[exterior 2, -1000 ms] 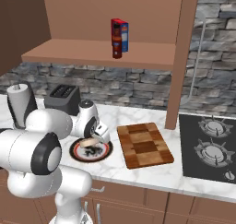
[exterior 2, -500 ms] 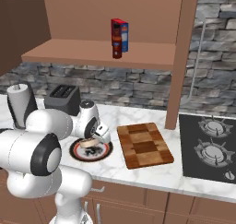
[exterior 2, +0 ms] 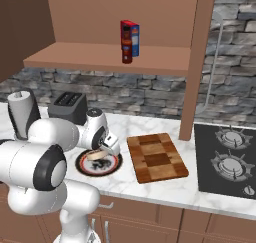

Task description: Pick the steak from the plate and place it on the cutting board. Then pick the condiment bottle from the cabinet and place it next to the cutting board.

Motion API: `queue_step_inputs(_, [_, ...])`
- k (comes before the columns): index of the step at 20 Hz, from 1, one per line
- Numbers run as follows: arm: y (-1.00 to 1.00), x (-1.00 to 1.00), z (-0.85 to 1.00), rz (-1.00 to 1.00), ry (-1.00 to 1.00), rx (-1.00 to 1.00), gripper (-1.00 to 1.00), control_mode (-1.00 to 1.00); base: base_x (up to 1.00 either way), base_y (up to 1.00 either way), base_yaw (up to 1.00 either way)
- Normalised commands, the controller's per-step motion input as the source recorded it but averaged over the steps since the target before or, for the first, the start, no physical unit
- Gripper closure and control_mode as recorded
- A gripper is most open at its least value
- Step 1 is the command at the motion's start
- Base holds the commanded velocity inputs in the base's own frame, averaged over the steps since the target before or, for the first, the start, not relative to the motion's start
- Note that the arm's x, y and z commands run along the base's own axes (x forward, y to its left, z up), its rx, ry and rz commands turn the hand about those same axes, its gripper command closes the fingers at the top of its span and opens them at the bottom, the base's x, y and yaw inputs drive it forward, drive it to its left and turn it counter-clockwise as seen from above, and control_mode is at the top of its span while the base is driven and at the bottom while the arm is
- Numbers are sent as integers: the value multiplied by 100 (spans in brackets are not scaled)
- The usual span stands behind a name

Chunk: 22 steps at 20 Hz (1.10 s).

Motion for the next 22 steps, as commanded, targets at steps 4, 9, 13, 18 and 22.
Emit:
queue_step_inputs(4, [0,0,0,0,0,0,100,-100,0,0,0])
queue_step_inputs(9, [-11,-5,0,0,-2,6,100,-100,0,0,0])
queue_step_inputs(13, [-27,-17,10,-1,-6,14,100,-100,0,0,0])
queue_step_inputs(18, [-32,-22,19,-2,-4,18,100,-100,0,0,0])
queue_step_inputs(22, [-16,-20,24,-3,-1,15,100,-100,0,0,0])
